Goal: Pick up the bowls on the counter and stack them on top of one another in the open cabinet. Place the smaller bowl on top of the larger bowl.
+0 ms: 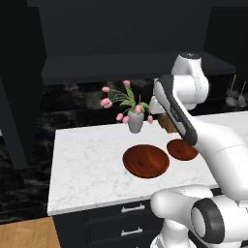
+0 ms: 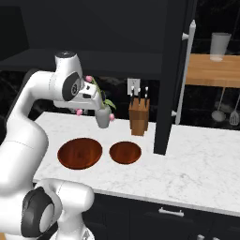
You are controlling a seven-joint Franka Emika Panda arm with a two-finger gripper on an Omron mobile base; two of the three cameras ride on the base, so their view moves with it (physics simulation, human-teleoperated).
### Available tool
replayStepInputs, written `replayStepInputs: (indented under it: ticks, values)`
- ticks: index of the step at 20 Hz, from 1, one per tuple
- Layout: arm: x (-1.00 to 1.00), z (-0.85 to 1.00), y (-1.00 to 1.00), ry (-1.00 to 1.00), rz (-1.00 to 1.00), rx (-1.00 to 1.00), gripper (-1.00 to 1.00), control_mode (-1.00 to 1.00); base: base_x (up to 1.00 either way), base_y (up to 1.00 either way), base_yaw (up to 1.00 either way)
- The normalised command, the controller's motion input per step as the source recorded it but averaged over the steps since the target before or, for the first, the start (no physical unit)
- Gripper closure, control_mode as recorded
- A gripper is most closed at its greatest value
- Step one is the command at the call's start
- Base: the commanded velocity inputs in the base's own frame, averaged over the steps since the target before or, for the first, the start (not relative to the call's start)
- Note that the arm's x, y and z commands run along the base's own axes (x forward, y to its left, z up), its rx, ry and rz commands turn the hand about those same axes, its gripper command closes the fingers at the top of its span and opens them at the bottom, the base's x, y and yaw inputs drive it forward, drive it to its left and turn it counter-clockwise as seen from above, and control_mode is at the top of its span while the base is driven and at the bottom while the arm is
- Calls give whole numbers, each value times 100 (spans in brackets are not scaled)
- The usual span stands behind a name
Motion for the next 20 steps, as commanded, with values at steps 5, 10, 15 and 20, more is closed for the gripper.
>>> replayStepInputs:
  ticks: [5, 10, 15, 20]
  values:
    - [-15, -18, -64, 8, -21, 11, -100, -100, 0, 0, 0]
    - [-11, -60, -100, 14, -44, 16, -100, -100, 0, 0, 0]
    - [2, -62, -71, 4, -19, 7, -100, -100, 0, 0, 0]
    - [32, -92, -39, 3, -7, 4, -100, -100, 0, 0, 0]
